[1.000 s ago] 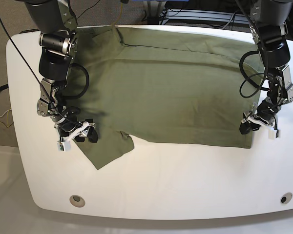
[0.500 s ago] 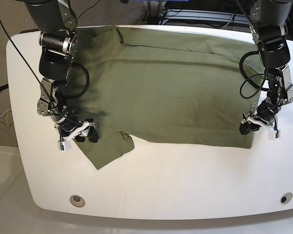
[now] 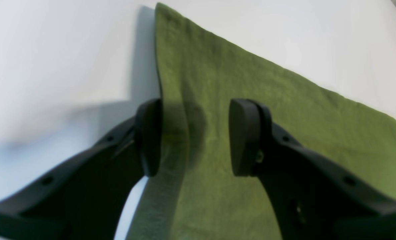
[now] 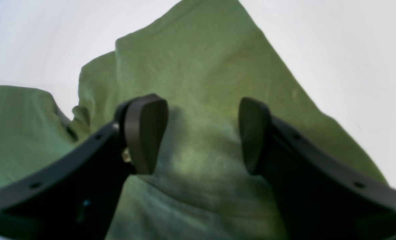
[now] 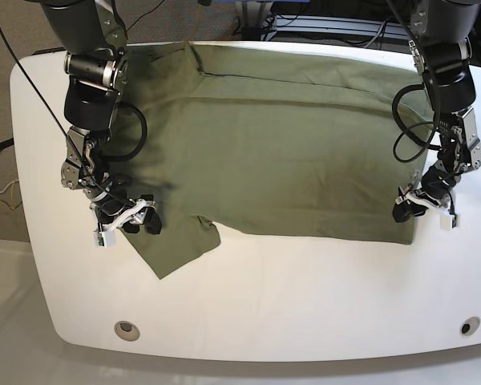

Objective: Fold the T-shirt properly
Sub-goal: 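Position both open grippers over the side edges and close on the fabric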

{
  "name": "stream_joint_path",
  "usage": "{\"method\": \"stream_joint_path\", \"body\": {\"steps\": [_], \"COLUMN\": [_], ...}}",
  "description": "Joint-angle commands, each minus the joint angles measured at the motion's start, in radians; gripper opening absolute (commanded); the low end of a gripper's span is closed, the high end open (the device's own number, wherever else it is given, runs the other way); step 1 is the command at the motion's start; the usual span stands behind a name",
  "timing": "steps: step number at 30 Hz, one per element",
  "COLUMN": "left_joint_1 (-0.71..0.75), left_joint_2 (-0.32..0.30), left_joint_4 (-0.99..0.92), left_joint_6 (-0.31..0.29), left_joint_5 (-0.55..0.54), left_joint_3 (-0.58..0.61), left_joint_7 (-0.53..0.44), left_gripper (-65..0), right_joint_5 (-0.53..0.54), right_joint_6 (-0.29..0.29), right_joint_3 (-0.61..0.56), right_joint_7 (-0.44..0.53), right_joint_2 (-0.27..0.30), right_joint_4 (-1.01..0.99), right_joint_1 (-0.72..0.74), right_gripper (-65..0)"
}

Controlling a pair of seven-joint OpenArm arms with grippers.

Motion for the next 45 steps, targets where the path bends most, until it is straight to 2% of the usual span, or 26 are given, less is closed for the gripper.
{"method": "stream_joint_path", "body": {"steps": [1, 9, 11, 13, 15, 17, 19, 21, 23, 27, 29, 35, 45], "left_joint_1": [-0.011, -0.006, -0.007, -0.009, -0.009, -0.011, -0.012, -0.011, -0.015, -0.016, -0.017, -0.012, -0.017], "left_joint_2": [-0.011, -0.018, -0.018, -0.015, -0.016, -0.015, -0.016, -0.015, -0.013, -0.013, -0.012, -0.014, -0.015], "left_joint_4": [0.003, 0.014, 0.014, 0.025, 0.026, 0.027, 0.025, 0.027, 0.030, 0.034, 0.034, 0.036, 0.042], "left_joint_6": [0.004, 0.003, 0.003, 0.007, 0.004, 0.002, -0.003, -0.003, 0.000, 0.005, 0.010, 0.004, 0.004], "left_joint_5": [0.015, 0.002, 0.002, -0.006, -0.006, -0.005, -0.006, -0.007, -0.003, -0.005, -0.006, -0.014, -0.003], "left_joint_3": [0.005, 0.010, 0.010, 0.009, 0.010, 0.010, 0.012, 0.014, 0.018, 0.022, 0.024, 0.025, 0.028], "left_joint_7": [0.020, 0.035, 0.038, 0.033, 0.034, 0.047, 0.066, 0.074, 0.066, 0.041, 0.041, 0.034, 0.038], "left_gripper": [-35.5, -60.5, -63.6, -60.8, -53.7, -40.2, -35.1, -32.9, -37.1, -59.7, -65.0, -65.0, -65.0], "right_joint_5": [-0.002, -0.010, -0.010, -0.007, -0.007, -0.006, -0.006, -0.008, -0.016, -0.032, -0.046, -0.143, -0.197], "right_joint_6": [0.006, 0.001, -0.001, 0.005, 0.006, 0.009, 0.009, 0.009, 0.009, 0.008, 0.008, 0.007, 0.009], "right_joint_3": [0.000, 0.000, -0.001, -0.003, -0.003, -0.002, -0.002, -0.003, -0.007, -0.011, -0.014, -0.017, 0.000], "right_joint_7": [-0.002, 0.001, 0.002, -0.016, -0.017, -0.016, -0.018, -0.020, -0.038, -0.056, -0.064, -0.085, -0.067], "right_joint_2": [0.007, 0.007, 0.006, 0.007, 0.007, 0.007, 0.008, 0.008, 0.004, 0.004, 0.004, 0.008, 0.025], "right_joint_4": [0.006, 0.006, 0.007, 0.006, 0.004, 0.006, 0.006, 0.005, -0.001, -0.005, -0.008, -0.013, -0.017], "right_joint_1": [0.018, 0.014, 0.014, 0.008, 0.008, 0.008, 0.007, 0.005, 0.002, 0.001, 0.001, 0.006, 0.052], "right_gripper": [-28.6, -28.8, -28.8, -28.8, -28.8, -28.8, -28.9, -29.0, -29.4, -30.0, -30.2, -29.6, -29.4]}}
